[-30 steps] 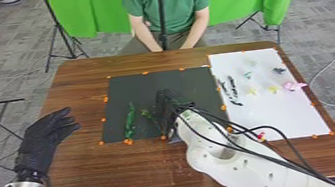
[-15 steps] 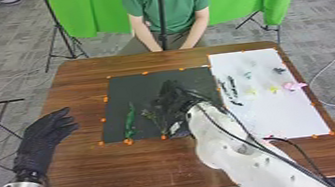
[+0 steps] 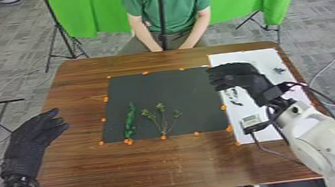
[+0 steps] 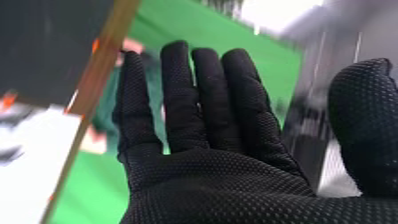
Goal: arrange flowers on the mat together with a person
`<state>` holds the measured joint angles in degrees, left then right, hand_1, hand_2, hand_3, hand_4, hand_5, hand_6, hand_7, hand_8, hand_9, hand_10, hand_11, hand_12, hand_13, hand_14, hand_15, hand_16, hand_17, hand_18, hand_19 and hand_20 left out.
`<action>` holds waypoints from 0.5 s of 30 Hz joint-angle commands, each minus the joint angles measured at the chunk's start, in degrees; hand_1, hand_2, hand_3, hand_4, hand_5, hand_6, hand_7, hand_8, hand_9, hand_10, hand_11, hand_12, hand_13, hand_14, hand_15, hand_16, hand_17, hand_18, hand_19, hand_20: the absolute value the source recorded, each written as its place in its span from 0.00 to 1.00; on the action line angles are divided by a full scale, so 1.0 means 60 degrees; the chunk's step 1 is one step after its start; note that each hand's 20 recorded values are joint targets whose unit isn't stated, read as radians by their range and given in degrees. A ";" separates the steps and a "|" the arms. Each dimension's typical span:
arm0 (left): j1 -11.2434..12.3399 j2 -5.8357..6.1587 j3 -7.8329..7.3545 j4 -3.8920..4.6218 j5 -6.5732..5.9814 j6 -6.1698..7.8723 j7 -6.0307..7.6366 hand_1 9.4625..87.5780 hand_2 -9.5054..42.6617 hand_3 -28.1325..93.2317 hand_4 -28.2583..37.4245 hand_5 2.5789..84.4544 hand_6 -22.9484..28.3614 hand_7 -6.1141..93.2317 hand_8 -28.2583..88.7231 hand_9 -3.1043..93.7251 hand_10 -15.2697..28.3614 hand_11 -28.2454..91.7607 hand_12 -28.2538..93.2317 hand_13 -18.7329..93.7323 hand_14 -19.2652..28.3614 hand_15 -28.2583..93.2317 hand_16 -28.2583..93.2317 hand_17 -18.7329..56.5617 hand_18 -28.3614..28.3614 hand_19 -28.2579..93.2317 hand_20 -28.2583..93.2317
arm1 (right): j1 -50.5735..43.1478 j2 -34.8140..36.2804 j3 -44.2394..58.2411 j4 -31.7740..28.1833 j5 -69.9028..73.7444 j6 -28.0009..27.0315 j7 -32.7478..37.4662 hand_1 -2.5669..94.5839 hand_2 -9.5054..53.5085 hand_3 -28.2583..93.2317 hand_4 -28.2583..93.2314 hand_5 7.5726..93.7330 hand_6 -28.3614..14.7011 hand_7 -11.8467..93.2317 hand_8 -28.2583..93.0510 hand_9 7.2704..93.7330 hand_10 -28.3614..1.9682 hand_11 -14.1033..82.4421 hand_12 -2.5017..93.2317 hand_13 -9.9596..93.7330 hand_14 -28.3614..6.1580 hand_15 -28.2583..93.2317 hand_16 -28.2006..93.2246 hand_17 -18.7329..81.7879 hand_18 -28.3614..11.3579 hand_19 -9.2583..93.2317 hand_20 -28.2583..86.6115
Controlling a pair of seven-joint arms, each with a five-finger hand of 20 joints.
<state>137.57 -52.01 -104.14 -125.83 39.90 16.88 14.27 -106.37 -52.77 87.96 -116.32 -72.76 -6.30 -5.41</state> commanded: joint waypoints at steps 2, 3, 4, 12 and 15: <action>0.0189 0.0055 0.0140 -0.0060 -0.0440 0.0314 0.0538 0.27 0.30 0.82 0.12 0.46 0.55 0.30 0.16 0.35 0.68 0.52 0.38 0.40 0.73 0.59 0.23 0.23 0.97 0.71 0.28 | -0.3372 -0.0196 0.2829 -0.0480 0.3232 0.1492 -0.0927 0.17 0.20 0.94 0.05 0.41 0.56 0.23 0.17 0.40 0.44 0.25 0.26 0.43 0.43 0.40 0.45 0.32 0.16 0.54 0.46; 0.0181 0.0063 0.0195 -0.0054 -0.0533 0.0376 0.0650 0.26 0.30 0.82 0.12 0.45 0.55 0.30 0.16 0.34 0.68 0.52 0.38 0.39 0.73 0.59 0.23 0.23 0.97 0.71 0.27 | -0.3463 -0.0293 0.2893 -0.0525 0.3255 0.1514 -0.0900 0.17 0.20 0.94 0.05 0.40 0.56 0.23 0.17 0.40 0.44 0.25 0.26 0.43 0.43 0.40 0.45 0.32 0.16 0.54 0.46; 0.0149 0.0039 0.0228 -0.0046 -0.0516 0.0416 0.0654 0.26 0.30 0.82 0.12 0.45 0.55 0.30 0.16 0.34 0.68 0.52 0.38 0.39 0.73 0.59 0.23 0.23 0.96 0.70 0.27 | -0.3500 -0.0418 0.2962 -0.0549 0.3254 0.1477 -0.0851 0.17 0.19 0.94 0.05 0.40 0.56 0.23 0.17 0.40 0.43 0.25 0.26 0.43 0.43 0.40 0.46 0.32 0.16 0.54 0.46; 0.0095 0.0014 0.0388 -0.0018 -0.0560 0.0450 0.0704 0.27 0.30 0.82 0.11 0.46 0.55 0.30 0.16 0.35 0.68 0.52 0.38 0.40 0.74 0.60 0.24 0.22 0.93 0.70 0.28 | -0.3553 -0.0949 0.3226 -0.0543 0.3123 0.0968 -0.0699 0.17 0.19 0.94 0.04 0.42 0.54 0.25 0.17 0.42 0.43 0.26 0.26 0.46 0.42 0.42 0.46 0.32 0.15 0.55 0.47; 0.0140 -0.0080 0.0413 -0.0038 -0.0522 0.0479 0.0650 0.27 0.30 0.82 0.11 0.46 0.55 0.30 0.16 0.35 0.69 0.52 0.38 0.40 0.74 0.60 0.24 0.22 0.93 0.70 0.28 | -0.3721 -0.1173 0.3484 -0.0535 0.2940 0.0570 -0.0558 0.17 0.20 0.93 0.04 0.43 0.53 0.25 0.17 0.43 0.43 0.27 0.26 0.46 0.42 0.42 0.46 0.32 0.15 0.55 0.47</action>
<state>137.78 -51.62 -102.42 -126.00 36.94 19.11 18.62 -126.93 -57.10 107.36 -119.43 -52.95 1.09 -9.86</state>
